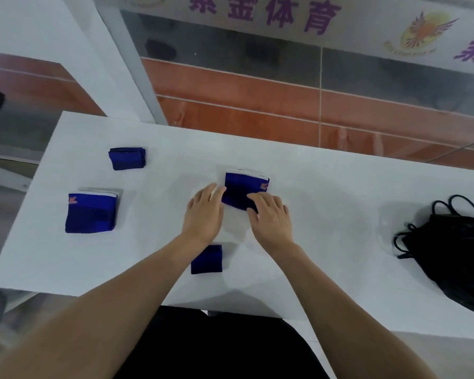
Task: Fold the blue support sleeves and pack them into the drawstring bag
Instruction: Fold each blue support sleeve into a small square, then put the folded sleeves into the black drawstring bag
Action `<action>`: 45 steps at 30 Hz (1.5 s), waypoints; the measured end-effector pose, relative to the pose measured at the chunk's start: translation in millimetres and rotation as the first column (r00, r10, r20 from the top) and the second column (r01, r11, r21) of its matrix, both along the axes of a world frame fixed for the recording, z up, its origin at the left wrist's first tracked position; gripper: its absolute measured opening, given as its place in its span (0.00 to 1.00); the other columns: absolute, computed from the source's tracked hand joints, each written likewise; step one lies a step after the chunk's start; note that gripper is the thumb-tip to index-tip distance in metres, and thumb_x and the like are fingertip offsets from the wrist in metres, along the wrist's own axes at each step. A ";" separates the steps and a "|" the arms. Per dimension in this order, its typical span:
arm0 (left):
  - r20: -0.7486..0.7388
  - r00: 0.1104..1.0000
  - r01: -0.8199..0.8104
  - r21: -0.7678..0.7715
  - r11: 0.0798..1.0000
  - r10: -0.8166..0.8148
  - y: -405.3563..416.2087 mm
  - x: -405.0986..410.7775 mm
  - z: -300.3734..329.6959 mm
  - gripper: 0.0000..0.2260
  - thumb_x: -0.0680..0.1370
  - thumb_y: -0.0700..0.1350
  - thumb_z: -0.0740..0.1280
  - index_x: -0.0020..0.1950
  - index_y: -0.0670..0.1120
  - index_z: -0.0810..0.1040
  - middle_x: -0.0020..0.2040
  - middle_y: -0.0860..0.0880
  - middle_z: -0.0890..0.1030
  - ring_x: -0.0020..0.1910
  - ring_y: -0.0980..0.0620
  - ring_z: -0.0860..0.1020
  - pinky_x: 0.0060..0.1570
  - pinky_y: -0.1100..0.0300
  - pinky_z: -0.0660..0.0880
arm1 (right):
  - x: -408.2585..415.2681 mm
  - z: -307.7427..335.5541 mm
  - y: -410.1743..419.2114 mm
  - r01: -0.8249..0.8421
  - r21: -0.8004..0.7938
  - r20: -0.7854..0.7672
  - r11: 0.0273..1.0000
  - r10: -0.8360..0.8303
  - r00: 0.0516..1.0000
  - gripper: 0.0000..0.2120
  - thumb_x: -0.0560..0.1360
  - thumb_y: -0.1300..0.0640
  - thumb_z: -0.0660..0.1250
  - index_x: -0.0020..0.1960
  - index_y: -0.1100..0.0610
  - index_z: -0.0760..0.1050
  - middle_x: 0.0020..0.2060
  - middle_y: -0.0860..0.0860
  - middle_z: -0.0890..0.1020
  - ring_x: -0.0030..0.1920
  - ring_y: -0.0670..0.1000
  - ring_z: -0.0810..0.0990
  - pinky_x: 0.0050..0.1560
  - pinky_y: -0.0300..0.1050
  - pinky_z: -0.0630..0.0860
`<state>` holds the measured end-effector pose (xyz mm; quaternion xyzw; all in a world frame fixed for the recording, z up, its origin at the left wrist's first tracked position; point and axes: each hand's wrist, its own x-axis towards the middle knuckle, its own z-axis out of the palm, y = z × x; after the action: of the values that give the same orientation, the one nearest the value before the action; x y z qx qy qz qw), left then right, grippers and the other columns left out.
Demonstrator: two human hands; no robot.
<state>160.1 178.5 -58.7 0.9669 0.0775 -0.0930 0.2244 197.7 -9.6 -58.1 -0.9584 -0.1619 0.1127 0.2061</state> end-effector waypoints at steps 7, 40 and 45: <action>-0.115 0.973 -0.210 -0.068 0.975 0.202 23.2 -70.8 -4.8 0.16 0.85 0.45 0.56 0.71 0.47 0.72 0.68 0.46 0.73 0.65 0.44 0.72 0.62 0.48 0.72 | -59.4 -2.8 22.5 -0.188 0.097 -0.180 0.977 0.203 0.962 0.17 0.83 0.49 0.63 0.70 0.50 0.75 0.67 0.47 0.76 0.68 0.51 0.71 0.69 0.52 0.70; -0.004 0.981 -0.195 -0.077 0.978 0.195 221.6 -22.4 11.4 0.13 0.82 0.42 0.62 0.66 0.45 0.76 0.64 0.46 0.77 0.63 0.45 0.73 0.59 0.48 0.75 | -83.8 -0.2 165.2 0.225 -0.018 -0.352 0.974 -0.217 0.911 0.15 0.80 0.51 0.69 0.63 0.48 0.69 0.60 0.49 0.79 0.54 0.53 0.79 0.62 0.53 0.72; 0.183 0.979 -0.093 0.018 0.996 0.088 240.8 17.1 19.0 0.11 0.79 0.38 0.64 0.62 0.45 0.78 0.60 0.45 0.77 0.60 0.41 0.72 0.57 0.49 0.71 | -82.7 7.4 184.4 0.473 0.174 -0.391 0.864 -0.380 0.838 0.15 0.79 0.55 0.70 0.63 0.48 0.70 0.59 0.48 0.78 0.55 0.50 0.79 0.56 0.50 0.80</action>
<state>177.2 419.3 -39.7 0.9698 0.1017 0.0072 0.2217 115.0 174.8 -50.8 -0.8993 0.0824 0.2067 0.3766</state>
